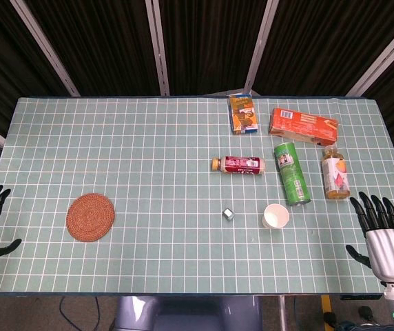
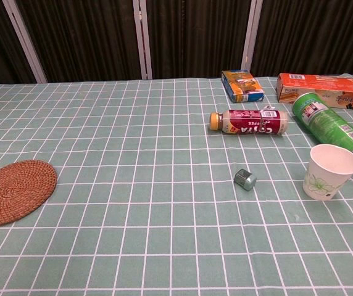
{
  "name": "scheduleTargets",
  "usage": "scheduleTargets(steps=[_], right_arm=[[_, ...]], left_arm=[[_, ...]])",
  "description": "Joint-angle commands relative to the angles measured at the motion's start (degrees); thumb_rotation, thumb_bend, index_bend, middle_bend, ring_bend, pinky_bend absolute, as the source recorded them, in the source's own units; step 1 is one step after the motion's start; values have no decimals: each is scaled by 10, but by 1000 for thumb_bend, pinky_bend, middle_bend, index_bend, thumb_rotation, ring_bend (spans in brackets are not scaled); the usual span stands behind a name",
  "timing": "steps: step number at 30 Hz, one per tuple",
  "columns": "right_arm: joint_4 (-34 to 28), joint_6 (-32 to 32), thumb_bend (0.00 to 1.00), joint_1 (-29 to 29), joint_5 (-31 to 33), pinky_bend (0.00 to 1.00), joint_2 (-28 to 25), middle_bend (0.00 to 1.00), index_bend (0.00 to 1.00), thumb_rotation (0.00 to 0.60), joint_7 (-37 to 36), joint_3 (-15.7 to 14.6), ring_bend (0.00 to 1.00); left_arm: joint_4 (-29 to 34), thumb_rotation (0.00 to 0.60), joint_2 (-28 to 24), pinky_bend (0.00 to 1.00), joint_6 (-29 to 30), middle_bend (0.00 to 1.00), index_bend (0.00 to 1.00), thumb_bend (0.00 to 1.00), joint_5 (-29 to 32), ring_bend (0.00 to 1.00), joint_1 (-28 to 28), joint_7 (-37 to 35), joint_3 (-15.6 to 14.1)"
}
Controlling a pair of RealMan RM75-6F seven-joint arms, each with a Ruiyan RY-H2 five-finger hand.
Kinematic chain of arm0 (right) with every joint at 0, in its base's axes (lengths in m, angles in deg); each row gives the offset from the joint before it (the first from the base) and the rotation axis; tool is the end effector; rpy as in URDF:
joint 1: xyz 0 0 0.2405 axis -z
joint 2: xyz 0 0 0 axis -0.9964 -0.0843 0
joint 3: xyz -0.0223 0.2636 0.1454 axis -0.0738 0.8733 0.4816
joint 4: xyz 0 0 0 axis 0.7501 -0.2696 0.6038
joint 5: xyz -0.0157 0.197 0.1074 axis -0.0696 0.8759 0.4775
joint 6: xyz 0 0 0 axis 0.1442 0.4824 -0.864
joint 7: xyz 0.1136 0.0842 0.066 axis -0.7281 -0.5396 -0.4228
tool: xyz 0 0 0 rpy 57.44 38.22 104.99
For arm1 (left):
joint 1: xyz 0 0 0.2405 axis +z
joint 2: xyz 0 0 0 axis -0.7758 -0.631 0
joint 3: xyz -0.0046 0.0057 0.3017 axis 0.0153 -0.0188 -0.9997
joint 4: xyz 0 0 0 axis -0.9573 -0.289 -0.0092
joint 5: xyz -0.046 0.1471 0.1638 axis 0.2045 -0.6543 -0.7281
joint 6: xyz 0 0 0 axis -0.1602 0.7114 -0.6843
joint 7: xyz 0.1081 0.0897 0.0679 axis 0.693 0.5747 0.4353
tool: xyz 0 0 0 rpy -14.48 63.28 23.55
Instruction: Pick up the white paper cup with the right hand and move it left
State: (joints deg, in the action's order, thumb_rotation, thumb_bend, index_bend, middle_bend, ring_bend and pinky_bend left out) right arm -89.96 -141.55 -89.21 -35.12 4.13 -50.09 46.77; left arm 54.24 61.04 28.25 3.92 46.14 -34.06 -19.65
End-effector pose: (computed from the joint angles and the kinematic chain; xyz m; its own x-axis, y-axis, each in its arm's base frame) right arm -0.3449 -0.1931 0.1678 0.5644 0.1048 0.8188 -0.8153 -0.0847 0.5728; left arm -0.3527 0.1952 0.1706 0.4868 0.0188 0.8733 0.8728 0.0295 -0.4871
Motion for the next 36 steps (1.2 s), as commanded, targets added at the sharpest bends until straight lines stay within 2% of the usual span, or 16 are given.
scheduleTargets(steps=[1, 10, 15, 18, 26, 32, 36], right_arm=[[2, -1, 0, 0, -1, 0, 1, 0, 0, 600, 1, 0, 0], [9, 13, 0, -6, -6, 0, 12, 0, 0, 600, 6, -5, 0], [30, 60, 0, -48, -59, 0, 25, 0, 0, 600, 64, -16, 0], [33, 123, 0, -101, -111, 0, 31, 0, 0, 600, 135, -21, 0], [20, 257, 0, -202, -157, 0, 71, 0, 0, 600, 230, -11, 0], [28, 333, 0, -244, -153, 0, 111, 0, 0, 600, 309, -4, 0], [33, 369, 0, -248, -120, 0, 127, 0, 0, 600, 378, 2, 0]], left_arm=[[0, 600, 0, 0, 1, 0, 0, 0, 0, 0, 0, 0, 0], [1, 600, -1, 0, 6, 0, 0, 0, -5, 0, 1, -6, 1], [2, 600, 5, 0, 12, 0, 0, 0, -19, 0, 0, 7, -1], [5, 600, 9, 0, 14, 0, 0, 0, -21, 0, -2, 22, 0], [-1, 600, 15, 0, 8, 0, 0, 0, 0, 0, -2, 32, 6], [-7, 600, 14, 0, 3, 0, 0, 0, 16, 0, -4, 29, 13], [-7, 600, 13, 0, 1, 0, 0, 0, 21, 0, -3, 30, 12]])
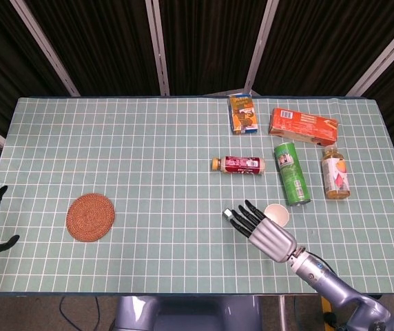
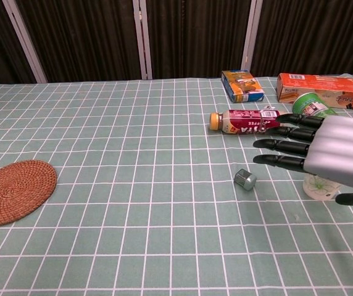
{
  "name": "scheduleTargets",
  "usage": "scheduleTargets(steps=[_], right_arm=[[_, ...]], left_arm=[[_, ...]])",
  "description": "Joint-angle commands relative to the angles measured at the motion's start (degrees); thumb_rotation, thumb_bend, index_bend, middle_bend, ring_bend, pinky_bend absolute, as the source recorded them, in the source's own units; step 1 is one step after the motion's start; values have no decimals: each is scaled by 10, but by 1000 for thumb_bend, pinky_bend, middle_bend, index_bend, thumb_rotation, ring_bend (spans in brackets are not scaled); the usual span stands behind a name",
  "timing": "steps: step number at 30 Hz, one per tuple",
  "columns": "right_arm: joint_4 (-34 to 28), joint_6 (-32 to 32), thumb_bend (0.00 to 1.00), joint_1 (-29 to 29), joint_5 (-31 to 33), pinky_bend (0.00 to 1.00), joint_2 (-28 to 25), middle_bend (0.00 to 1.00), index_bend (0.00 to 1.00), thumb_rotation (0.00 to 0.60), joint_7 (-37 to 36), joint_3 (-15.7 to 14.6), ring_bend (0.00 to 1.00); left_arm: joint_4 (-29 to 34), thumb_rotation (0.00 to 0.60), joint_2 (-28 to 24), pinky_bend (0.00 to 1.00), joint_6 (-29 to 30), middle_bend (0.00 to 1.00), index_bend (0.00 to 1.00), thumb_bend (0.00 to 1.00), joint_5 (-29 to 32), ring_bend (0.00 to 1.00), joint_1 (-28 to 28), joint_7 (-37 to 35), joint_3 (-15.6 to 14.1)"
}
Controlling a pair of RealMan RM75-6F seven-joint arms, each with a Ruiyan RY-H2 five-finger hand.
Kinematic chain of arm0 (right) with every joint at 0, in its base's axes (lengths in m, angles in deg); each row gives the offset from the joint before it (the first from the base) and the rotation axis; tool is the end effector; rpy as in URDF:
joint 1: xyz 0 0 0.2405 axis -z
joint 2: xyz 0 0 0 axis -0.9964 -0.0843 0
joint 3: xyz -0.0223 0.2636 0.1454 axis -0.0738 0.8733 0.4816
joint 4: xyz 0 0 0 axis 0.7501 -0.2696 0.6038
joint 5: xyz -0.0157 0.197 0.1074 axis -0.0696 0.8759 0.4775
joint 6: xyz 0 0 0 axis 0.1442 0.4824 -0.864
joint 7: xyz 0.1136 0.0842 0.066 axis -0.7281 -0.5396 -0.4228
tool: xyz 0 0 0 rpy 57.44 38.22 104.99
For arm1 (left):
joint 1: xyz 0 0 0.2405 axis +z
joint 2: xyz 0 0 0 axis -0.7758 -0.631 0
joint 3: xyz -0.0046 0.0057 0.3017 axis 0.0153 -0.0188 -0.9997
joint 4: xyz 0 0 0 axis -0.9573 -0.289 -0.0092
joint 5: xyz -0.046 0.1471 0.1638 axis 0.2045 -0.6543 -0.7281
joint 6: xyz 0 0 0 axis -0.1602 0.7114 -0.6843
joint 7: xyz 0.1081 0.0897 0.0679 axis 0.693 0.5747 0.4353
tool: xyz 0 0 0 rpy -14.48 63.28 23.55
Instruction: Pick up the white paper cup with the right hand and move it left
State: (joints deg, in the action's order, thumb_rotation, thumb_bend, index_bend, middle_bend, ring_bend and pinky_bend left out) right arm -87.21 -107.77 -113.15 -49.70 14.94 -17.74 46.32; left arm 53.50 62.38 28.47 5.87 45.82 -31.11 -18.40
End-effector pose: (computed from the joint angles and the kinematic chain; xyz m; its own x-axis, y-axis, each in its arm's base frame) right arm -0.2374 -0.2840 0.0096 0.8814 0.2823 0.3788 -0.1021 -0.6691 0.7361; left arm -0.3554 0.2019 0.1690 0.5182 -0.0008 0.8553 0.8538 0.0598 -0.5172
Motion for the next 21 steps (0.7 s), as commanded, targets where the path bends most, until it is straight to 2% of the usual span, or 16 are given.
scheduleTargets(steps=[1, 9, 21], right_arm=[[7, 35, 0, -7, 35, 0, 22, 0, 0, 600, 71, 8, 0], [27, 26, 0, 25, 101, 0, 39, 0, 0, 600, 182, 12, 0], [75, 11, 0, 33, 126, 22, 55, 17, 19, 600, 244, -6, 0]], left_arm=[[1, 600, -1, 0, -1, 0, 0, 0, 2, 0, 0, 1, 0], [5, 600, -4, 0, -3, 0, 0, 0, 11, 0, 1, -1, 3], [12, 600, -6, 0, -6, 0, 0, 0, 8, 0, -2, 4, 1]])
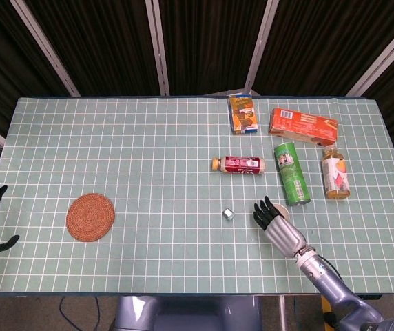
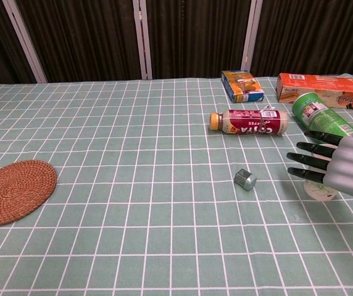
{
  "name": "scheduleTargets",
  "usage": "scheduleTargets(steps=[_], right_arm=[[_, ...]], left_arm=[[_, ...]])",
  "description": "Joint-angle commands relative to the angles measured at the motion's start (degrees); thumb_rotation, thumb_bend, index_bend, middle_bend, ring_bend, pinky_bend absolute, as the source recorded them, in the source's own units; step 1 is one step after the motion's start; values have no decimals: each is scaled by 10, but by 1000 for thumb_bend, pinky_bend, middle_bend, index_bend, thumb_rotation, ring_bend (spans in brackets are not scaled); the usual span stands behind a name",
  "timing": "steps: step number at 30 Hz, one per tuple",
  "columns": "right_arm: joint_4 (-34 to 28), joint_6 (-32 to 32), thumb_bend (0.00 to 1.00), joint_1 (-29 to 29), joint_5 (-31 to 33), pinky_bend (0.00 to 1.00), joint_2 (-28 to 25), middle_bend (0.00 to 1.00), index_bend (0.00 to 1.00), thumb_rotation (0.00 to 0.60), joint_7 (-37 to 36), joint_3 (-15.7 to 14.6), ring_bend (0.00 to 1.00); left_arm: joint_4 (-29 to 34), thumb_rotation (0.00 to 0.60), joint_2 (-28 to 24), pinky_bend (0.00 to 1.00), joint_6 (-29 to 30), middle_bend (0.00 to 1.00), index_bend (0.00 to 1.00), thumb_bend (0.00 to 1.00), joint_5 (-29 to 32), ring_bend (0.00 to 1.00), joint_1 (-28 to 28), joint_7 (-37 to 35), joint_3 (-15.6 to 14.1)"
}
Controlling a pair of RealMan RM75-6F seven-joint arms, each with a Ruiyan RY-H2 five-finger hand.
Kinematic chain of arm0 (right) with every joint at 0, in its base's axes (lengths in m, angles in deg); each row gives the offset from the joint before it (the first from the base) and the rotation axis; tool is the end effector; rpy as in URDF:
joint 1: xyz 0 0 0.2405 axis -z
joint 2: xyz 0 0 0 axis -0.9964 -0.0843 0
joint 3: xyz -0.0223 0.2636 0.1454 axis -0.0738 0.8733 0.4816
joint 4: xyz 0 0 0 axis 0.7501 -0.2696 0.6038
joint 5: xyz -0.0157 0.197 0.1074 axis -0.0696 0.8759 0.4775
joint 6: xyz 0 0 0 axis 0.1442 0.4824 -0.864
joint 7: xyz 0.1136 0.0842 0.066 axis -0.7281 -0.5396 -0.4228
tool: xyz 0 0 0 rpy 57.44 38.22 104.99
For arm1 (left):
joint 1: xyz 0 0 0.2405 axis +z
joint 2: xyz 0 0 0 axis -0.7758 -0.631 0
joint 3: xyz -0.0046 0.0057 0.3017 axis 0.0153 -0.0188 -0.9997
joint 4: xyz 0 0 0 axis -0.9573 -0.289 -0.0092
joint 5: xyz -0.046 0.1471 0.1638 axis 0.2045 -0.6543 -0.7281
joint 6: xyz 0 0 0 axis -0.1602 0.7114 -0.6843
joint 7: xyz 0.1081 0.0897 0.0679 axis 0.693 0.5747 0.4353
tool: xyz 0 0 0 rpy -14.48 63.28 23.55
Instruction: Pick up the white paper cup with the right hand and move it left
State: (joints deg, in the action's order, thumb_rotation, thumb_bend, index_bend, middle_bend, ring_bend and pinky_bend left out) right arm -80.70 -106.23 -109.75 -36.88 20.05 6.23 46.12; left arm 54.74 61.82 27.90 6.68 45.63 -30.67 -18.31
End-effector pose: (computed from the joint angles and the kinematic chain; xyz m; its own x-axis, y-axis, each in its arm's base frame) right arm -0.2911 -0.2884 -0.0103 0.9624 0.2701 0.0302 0.1184 -0.5167 0.8479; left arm -0.3532 0.2029 0.1698 0.5128 0.0096 0.8585 0.8563 0.0669 -0.5122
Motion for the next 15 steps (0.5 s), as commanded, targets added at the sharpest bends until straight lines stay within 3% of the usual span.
scheduleTargets(steps=[1, 4, 6, 8, 12, 15], right_arm=[[17, -8, 0, -3, -6, 43, 6, 32, 31, 600, 3, -7, 0], [39, -20, 23, -7, -22, 193, 12, 146, 109, 600, -12, -15, 22], [53, -31, 92, -10, -35, 319, 15, 225, 169, 600, -30, -21, 89], [60, -38, 154, -11, -41, 383, 17, 272, 213, 600, -41, -24, 143], [73, -53, 241, -16, -58, 453, 19, 350, 276, 600, -64, -30, 223], [81, -72, 253, -19, -70, 465, 20, 374, 289, 600, -106, -34, 244]], left_arm=[[0, 600, 0, 0, -1, 0, 0, 0, 1, 0, 0, 0, 0], [-2, 600, -1, 0, -5, 0, 0, 0, 5, 0, -1, -4, 0], [-3, 600, -1, 0, -6, 0, 0, 0, 7, 0, -2, -5, 1], [-3, 600, -1, 0, -6, 0, 0, 0, 7, 0, -2, -5, 0], [-3, 600, -1, 0, -5, 0, 0, 0, 5, 0, -1, -6, 0], [-3, 600, -1, 0, -5, 0, 0, 0, 5, 0, -1, -7, 0]])
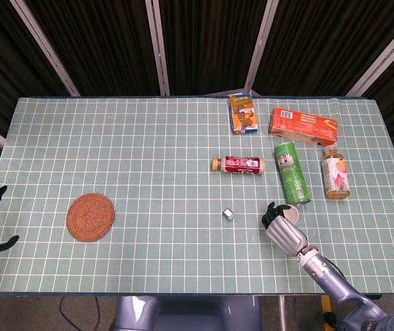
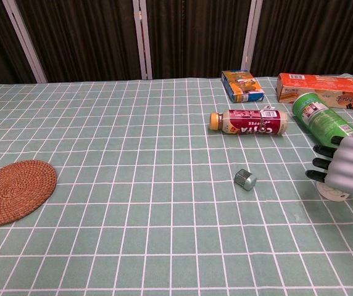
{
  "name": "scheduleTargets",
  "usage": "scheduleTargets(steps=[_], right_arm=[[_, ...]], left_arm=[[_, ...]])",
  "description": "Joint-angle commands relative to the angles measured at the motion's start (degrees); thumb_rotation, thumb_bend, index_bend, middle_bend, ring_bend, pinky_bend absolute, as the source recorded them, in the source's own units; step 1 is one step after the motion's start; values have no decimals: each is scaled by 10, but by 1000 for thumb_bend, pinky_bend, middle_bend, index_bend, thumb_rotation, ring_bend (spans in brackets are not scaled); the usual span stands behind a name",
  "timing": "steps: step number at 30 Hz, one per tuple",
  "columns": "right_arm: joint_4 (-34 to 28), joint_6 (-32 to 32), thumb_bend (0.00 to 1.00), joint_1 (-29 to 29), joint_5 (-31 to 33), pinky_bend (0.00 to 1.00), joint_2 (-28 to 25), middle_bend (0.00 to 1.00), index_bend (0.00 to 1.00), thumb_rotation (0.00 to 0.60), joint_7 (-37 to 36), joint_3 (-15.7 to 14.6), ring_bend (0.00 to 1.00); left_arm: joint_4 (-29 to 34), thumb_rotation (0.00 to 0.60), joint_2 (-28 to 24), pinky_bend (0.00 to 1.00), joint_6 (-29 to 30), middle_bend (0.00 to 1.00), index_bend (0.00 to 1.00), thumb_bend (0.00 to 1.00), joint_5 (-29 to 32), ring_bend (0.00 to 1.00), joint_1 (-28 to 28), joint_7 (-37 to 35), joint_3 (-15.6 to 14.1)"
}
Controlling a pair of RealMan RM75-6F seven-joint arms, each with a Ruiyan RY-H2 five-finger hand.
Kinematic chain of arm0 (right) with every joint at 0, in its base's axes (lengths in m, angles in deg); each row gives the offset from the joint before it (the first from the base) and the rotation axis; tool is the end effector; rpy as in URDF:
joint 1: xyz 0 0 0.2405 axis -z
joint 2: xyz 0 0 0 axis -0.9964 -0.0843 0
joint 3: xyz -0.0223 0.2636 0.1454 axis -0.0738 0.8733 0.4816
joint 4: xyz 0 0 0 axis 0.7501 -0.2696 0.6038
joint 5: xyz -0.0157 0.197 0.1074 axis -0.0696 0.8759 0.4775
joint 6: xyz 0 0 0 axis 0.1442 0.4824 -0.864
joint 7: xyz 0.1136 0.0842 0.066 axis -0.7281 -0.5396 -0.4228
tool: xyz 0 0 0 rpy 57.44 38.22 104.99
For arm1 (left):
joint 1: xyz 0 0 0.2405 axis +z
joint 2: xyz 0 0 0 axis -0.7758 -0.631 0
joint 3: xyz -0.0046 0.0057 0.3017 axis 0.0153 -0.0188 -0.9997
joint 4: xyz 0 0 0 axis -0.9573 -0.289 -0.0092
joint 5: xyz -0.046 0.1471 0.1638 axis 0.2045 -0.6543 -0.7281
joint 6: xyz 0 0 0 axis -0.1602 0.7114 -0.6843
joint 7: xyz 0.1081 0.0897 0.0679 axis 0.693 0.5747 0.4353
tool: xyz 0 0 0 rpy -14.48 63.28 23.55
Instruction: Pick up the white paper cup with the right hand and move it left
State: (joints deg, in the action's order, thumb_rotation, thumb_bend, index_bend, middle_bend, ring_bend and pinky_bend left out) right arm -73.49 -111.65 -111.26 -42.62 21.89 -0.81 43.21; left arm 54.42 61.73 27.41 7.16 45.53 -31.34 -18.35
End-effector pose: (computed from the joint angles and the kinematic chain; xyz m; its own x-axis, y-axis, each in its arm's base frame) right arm -0.2987 -0.2931 -0.0111 0.9369 0.3457 0.0514 0.1387 -0.5026 0.8533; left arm -0.3559 0.2034 0.1701 0.5075 0.0180 0.8615 0.8586 0.0727 -0.5074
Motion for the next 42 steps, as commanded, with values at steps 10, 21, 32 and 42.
scheduleTargets(steps=[10, 21, 32, 42], right_arm=[[-42, -71, 241, -7, 5, 468, -21, 389, 296, 600, -287, 5, 258], [-38, -38, 250, -65, -18, 450, -45, 391, 297, 600, -674, -22, 257], [-4, -27, 268, -71, 3, 449, -11, 391, 297, 600, -776, -36, 251], [13, -14, 66, -66, 15, 364, -2, 220, 138, 600, -773, -51, 125]], left_arm=[[3, 600, -3, 0, -1, 0, 0, 0, -1, 0, 0, -4, -1], [7, 600, -4, 0, -3, 0, 0, 0, -4, 0, 0, -2, -5], [6, 600, -2, 0, -4, 0, 0, 0, 1, 0, 0, 2, -5], [8, 600, -5, 0, -2, 0, 0, 0, 2, 0, 1, 1, -4]])
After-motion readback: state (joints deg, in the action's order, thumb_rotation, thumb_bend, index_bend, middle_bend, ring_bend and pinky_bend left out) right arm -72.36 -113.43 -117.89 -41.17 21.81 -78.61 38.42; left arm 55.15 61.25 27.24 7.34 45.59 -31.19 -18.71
